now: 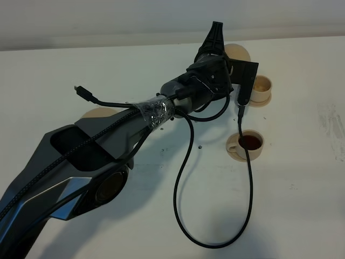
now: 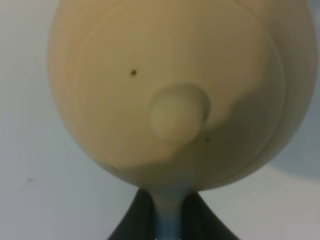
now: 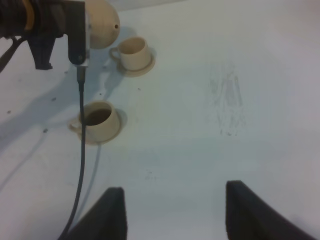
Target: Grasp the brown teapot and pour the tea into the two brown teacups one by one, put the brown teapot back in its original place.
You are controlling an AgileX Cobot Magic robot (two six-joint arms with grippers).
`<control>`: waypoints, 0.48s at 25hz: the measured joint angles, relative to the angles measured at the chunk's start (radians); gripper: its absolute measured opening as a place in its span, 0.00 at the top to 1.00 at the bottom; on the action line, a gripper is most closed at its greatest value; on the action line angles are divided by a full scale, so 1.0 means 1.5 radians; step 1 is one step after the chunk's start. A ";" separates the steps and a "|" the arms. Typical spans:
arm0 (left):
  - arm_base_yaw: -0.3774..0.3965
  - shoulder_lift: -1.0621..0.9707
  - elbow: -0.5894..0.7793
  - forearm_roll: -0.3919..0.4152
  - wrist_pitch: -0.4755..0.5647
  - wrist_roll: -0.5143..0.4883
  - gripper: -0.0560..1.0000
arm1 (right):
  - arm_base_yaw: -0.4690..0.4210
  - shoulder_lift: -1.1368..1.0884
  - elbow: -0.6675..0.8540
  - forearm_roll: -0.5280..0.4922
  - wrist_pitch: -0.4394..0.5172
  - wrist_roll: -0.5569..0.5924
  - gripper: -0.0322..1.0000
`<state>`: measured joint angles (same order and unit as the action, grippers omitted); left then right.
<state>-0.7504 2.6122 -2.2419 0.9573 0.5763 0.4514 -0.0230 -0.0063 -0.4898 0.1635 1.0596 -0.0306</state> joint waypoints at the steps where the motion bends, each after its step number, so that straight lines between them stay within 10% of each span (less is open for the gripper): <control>1: -0.002 0.000 0.000 0.009 0.000 0.000 0.84 | 0.000 0.000 0.000 0.000 0.000 0.000 0.52; 12: -0.023 0.004 -0.002 0.083 -0.010 -0.001 0.84 | 0.000 0.000 0.000 0.000 0.000 0.000 0.52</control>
<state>-0.7856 2.6183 -2.2455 1.0824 0.5611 0.4503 -0.0230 -0.0063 -0.4898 0.1635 1.0596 -0.0306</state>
